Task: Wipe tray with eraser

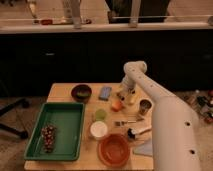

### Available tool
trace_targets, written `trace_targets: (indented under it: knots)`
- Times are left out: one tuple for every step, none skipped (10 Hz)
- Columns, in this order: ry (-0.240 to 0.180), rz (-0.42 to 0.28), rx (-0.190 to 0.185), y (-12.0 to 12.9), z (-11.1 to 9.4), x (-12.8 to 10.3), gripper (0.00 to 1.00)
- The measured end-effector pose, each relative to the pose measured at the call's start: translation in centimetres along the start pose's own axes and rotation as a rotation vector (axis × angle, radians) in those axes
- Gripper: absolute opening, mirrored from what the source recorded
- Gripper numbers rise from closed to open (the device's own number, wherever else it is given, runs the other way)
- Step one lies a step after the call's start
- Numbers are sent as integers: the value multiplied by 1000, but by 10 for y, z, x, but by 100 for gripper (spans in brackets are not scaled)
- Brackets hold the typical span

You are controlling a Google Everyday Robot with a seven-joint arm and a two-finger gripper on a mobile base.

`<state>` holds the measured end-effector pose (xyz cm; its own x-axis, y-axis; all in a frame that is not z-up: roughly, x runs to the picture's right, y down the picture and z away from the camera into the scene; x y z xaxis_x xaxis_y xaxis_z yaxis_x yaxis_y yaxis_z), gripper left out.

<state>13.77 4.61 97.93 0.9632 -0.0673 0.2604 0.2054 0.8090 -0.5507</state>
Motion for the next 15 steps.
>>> trace_targets:
  knots:
    - [0, 0, -1, 1, 0, 0, 80]
    - [-3, 8, -2, -2, -1, 2, 80]
    - [-3, 10, -19, -8, 3, 6, 80]
    - [-5, 10, -24, -15, 6, 7, 80]
    - [-9, 14, -38, -19, 9, 10, 80]
    - [-12, 19, -44, -21, 11, 15, 80]
    - [-17, 22, -52, -21, 13, 18, 80]
    - [-25, 20, -49, -24, 16, 19, 80]
    - [-32, 26, -49, -24, 17, 22, 80]
    - [-40, 32, -45, -24, 17, 25, 80]
    - [-52, 40, -36, -24, 16, 32, 80]
    - [-55, 35, -29, -25, 17, 33, 80]
    - [-58, 30, -23, -26, 18, 33, 80]
    - [-59, 25, -13, -26, 18, 36, 76]
    - [-57, 22, -10, -25, 19, 39, 69]
